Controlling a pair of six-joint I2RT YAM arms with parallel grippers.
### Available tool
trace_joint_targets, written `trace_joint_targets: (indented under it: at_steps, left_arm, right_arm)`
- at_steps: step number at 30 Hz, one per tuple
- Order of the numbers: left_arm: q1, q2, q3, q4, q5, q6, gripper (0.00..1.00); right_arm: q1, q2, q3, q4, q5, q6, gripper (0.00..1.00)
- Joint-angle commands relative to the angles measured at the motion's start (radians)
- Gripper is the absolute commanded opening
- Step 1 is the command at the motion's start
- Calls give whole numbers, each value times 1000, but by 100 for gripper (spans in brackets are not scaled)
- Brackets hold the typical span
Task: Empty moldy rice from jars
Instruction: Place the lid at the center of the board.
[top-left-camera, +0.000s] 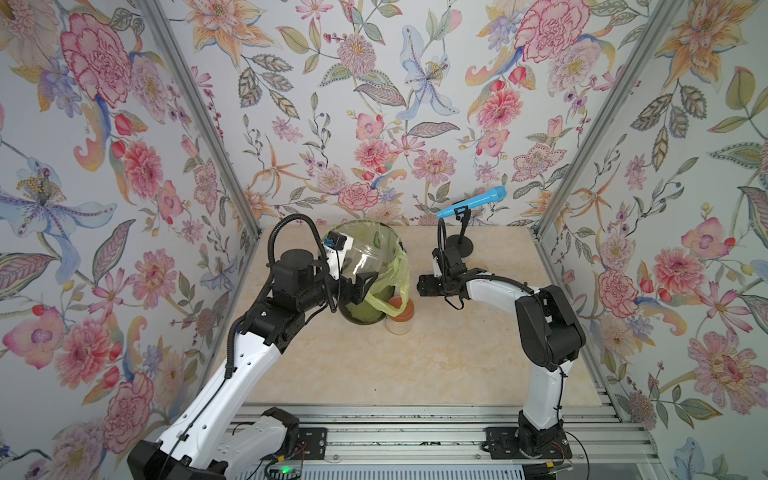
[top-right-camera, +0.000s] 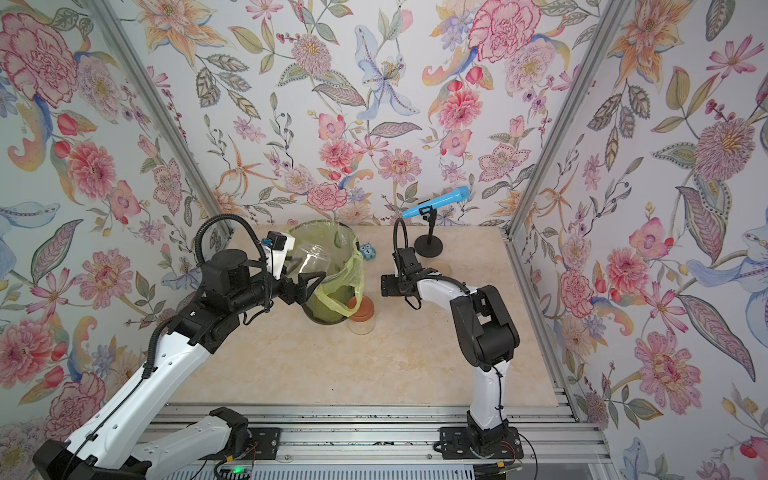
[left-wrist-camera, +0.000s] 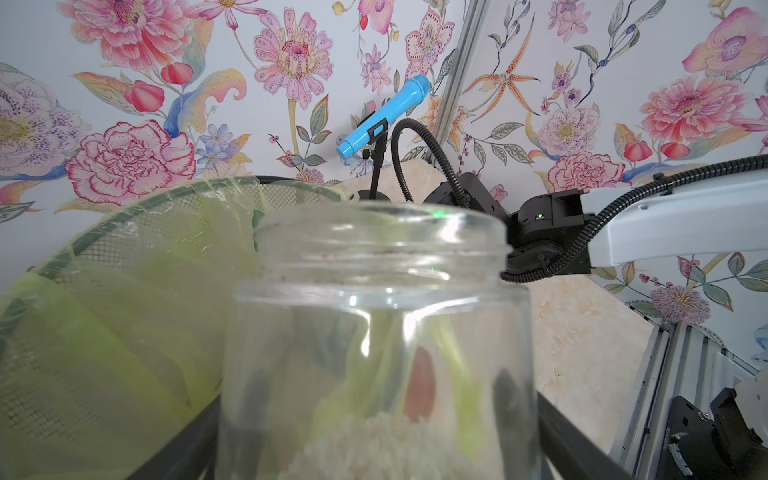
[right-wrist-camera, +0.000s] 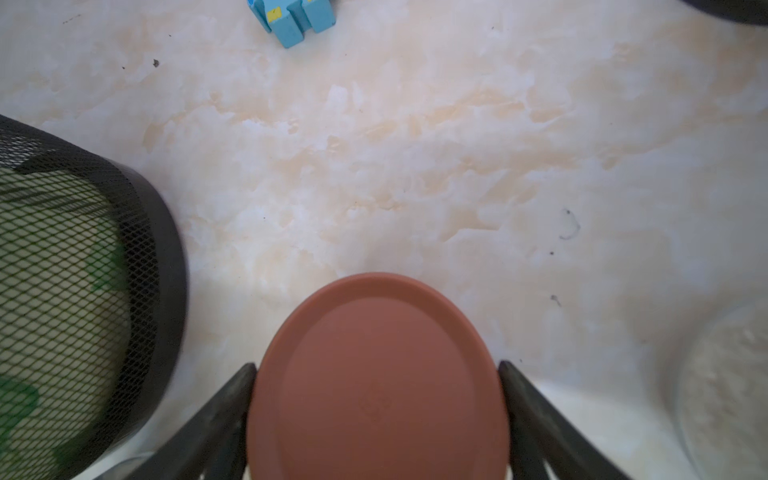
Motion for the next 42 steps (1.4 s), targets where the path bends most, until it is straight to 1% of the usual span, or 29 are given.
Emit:
trace_joint_targets:
  at_steps: [1,6,9,14,15,23,29,33,38,42]
  left_arm:
    - [10,-28,57,32,-30,-22,0]
    - [10,-43,54,6,-51,-35,0]
    - [10,-47,59,-21,-66,-28,0]
    - [9,-61,71,-60,-93,2,0]
    - [11,-61,75,-68,-96,9,0]
    - [10,-63,99,-124,-121,59,0]
    - [10,-56,122,-155,-134,82,0]
    - [10,-49,141,-180,-142,100,0]
    - [10,-41,152,-196,-144,118,0]
    - [10,-21,175,-227,-144,135,0]
  right_arm:
    - [6,27,36,3,19,-12,55]
    - [6,40,49,-23,31,-12,64]
    - [6,49,64,-49,31,-14,75]
    - [12,41,88,-92,33,-8,98]
    - [14,37,91,-101,37,-7,100]
    - [46,-20,179,-251,77,24,100]
    - [65,-77,242,-385,146,44,100]
    - [74,-100,311,-487,193,44,100]
    - [77,-145,380,-574,193,50,100]
    - [75,-177,449,-632,151,78,100]
